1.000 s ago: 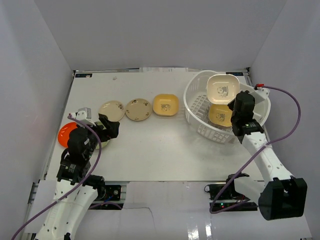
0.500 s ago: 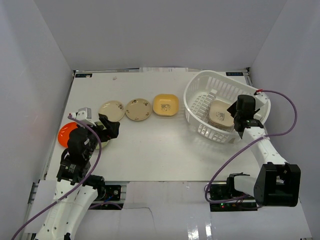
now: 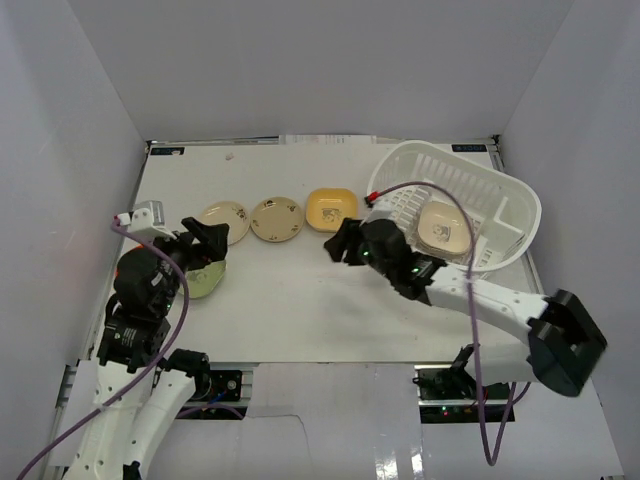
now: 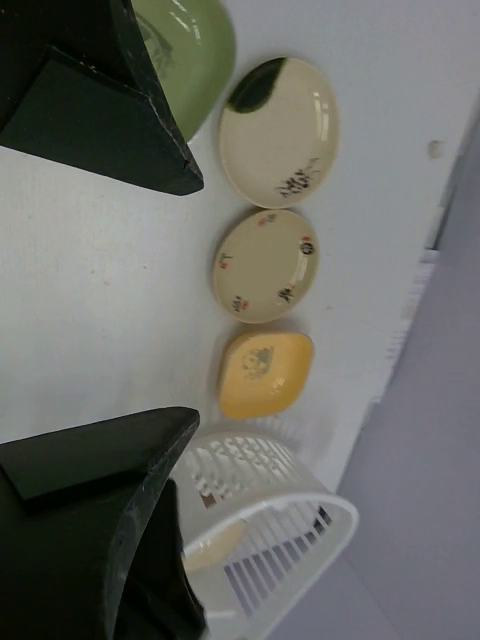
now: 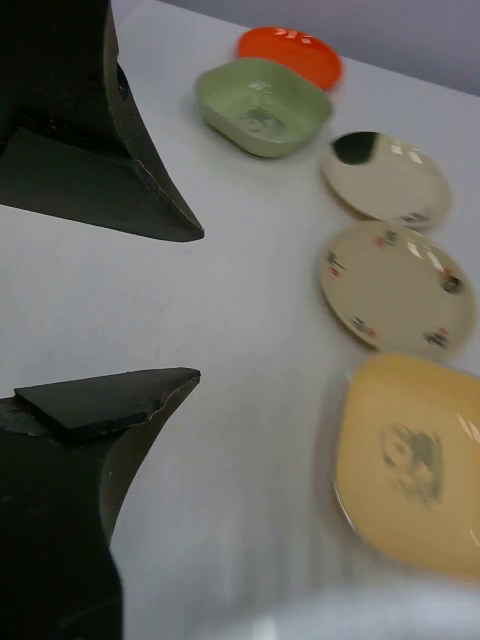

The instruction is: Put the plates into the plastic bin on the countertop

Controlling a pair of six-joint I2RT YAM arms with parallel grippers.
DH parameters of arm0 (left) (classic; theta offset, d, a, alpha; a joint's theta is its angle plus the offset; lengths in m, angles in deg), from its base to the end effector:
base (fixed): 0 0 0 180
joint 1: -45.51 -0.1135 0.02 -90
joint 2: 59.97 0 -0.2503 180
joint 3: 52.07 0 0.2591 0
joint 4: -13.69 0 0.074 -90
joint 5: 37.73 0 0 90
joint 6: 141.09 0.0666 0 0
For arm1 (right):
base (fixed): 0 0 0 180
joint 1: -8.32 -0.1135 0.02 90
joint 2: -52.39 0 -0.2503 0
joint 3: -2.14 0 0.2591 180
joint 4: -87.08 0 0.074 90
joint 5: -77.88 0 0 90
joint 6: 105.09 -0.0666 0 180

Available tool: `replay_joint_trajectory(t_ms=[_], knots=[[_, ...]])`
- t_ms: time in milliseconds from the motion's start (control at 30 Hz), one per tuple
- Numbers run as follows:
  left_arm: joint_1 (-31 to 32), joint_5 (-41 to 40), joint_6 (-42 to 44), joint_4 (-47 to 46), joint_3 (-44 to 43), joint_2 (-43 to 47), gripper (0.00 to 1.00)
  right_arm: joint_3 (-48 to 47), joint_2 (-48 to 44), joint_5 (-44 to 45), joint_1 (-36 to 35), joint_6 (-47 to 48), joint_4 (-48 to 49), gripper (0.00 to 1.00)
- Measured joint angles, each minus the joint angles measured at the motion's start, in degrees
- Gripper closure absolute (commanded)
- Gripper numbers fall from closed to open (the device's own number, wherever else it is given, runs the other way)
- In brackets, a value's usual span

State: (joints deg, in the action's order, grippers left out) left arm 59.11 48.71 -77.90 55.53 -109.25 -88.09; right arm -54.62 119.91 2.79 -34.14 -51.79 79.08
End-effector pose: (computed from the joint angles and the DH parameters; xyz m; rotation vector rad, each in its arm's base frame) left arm 0.1591 -0.0342 0.3262 -0.2536 1.7981 -0.4477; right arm 0.2402 0.1965 0.2519 0.0841 1.9456 0.6896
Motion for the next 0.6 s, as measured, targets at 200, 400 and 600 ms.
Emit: replay_joint_trajectory(t_ms=[200,400,600], knots=[[0.0,-2.5,0.5,-4.5,-5.9,2.5,0.02,-10.6,26.2,-0.2,-18.9,-5.0,7.8,0.4],[0.0,-9.2,2.1,-4.4,3.5,8.4,0.02,-28.8,46.7,-0.1,-24.7,-9.5,12.3,0.36],[0.0,-11.1,2.4,-3.7,5.6,9.3,0.02,-47.6,61.0,-1.8,-24.7,-11.4,11.6,0.35]])
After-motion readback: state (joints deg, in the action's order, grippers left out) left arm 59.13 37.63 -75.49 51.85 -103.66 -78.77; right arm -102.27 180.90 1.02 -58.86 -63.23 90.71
